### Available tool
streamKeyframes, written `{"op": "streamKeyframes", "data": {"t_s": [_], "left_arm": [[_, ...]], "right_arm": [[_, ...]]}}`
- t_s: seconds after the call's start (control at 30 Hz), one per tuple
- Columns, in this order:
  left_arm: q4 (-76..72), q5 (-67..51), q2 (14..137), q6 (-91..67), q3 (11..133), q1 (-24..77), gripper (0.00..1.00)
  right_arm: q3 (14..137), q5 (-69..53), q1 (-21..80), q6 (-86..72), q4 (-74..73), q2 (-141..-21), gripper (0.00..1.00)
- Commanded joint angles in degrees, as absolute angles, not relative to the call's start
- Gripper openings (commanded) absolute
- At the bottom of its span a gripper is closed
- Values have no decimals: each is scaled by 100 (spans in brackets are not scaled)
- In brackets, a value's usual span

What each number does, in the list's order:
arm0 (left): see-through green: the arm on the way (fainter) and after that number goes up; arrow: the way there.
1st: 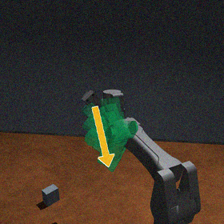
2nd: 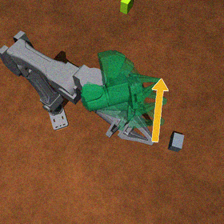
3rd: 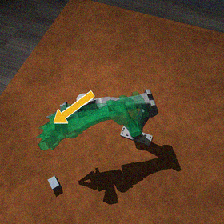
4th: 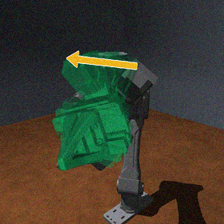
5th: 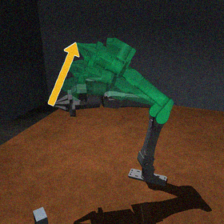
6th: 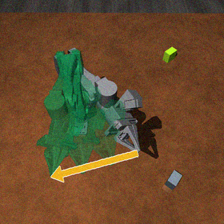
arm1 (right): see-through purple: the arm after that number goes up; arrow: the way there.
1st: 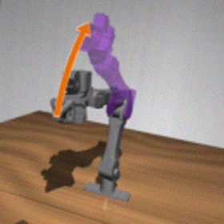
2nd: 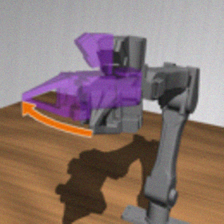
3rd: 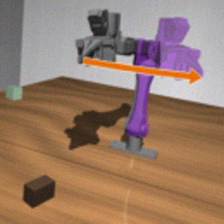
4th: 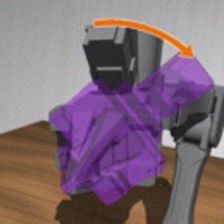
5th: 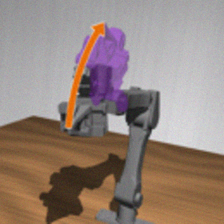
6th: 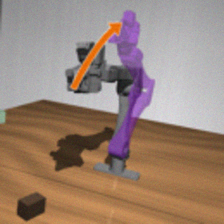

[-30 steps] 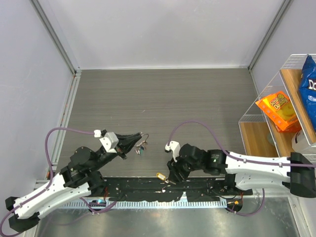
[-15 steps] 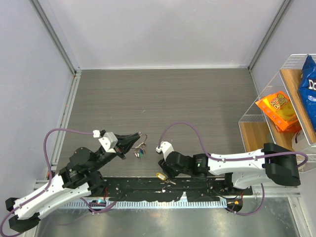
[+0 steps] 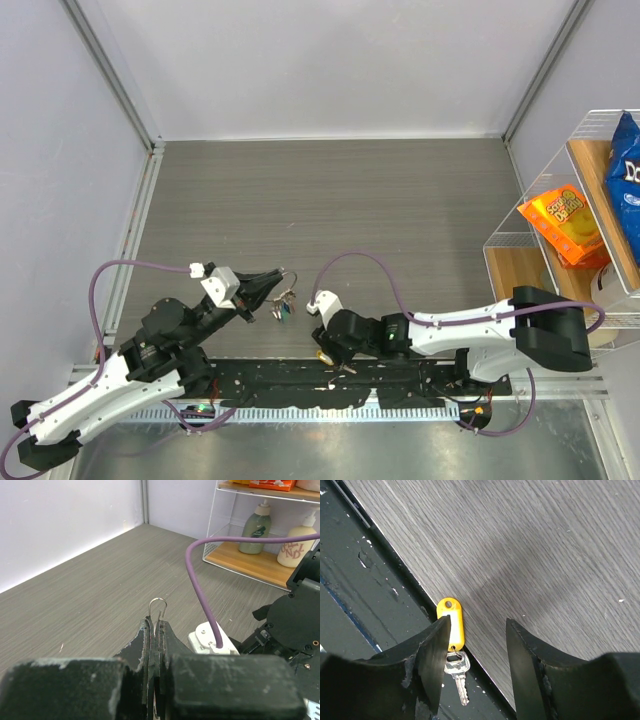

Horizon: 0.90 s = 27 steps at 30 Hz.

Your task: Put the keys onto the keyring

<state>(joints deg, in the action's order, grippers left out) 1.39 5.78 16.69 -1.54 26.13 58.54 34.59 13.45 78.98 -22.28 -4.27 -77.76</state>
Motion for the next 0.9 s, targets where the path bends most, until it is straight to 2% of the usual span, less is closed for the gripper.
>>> {"op": "streamKeyframes", "data": {"t_s": [0.0, 0.87], "left_arm": [[-97, 685, 1608, -193, 2865, 5880, 0], [-88, 835, 1564, -141, 2742, 5880, 0]], "right_arm": [[3691, 1459, 7945, -2153, -88, -7849, 55], [3700, 2090, 8095, -2171, -324, -8437, 62]]}}
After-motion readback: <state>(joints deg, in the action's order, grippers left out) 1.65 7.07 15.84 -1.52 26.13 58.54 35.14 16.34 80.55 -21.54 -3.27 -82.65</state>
